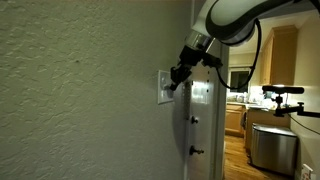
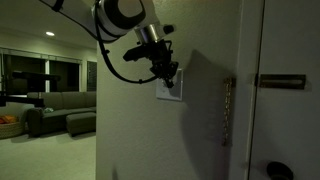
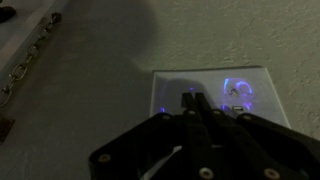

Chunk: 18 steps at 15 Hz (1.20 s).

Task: Turn on the right light switch

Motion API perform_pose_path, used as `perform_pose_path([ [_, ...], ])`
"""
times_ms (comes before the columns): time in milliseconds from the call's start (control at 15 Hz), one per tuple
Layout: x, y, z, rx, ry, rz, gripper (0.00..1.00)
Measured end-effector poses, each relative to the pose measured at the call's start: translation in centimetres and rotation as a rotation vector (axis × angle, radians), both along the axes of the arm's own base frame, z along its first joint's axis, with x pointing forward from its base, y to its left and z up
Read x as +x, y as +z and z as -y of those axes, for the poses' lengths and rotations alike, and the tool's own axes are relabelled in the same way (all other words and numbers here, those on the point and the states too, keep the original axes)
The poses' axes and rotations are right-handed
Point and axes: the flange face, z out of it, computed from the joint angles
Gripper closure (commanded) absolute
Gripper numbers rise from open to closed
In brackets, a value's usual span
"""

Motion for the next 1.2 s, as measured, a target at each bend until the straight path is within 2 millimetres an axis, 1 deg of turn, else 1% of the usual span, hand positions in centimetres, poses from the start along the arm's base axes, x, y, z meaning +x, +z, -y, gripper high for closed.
perform_pose_path([
  [67, 0.0, 0.0, 0.0, 0.002, 0.0, 0.0, 0.93],
  [133, 0.0, 0.0, 0.0, 0.004, -0.001, 0.0, 0.93],
  [200, 0.0, 0.0, 0.0, 0.01, -0.002, 0.001, 0.91],
  [400, -0.1, 0.1, 0.0, 0.032, -0.006, -0.005, 0.93],
  [533, -0.5, 0.5, 0.0, 0.037, -0.004, -0.018, 0.93],
  [867, -3.0, 3.6, 0.2, 0.029, 0.009, -0.033, 0.93],
  [933, -3.5, 4.3, 0.2, 0.028, 0.01, -0.031, 0.68],
  [1000, -3.9, 4.8, 0.3, 0.027, 0.011, -0.031, 0.67],
  [1133, -4.3, 5.2, 0.3, 0.026, 0.015, -0.034, 0.56],
  [1200, -4.3, 5.1, 0.3, 0.029, 0.017, -0.04, 0.48],
])
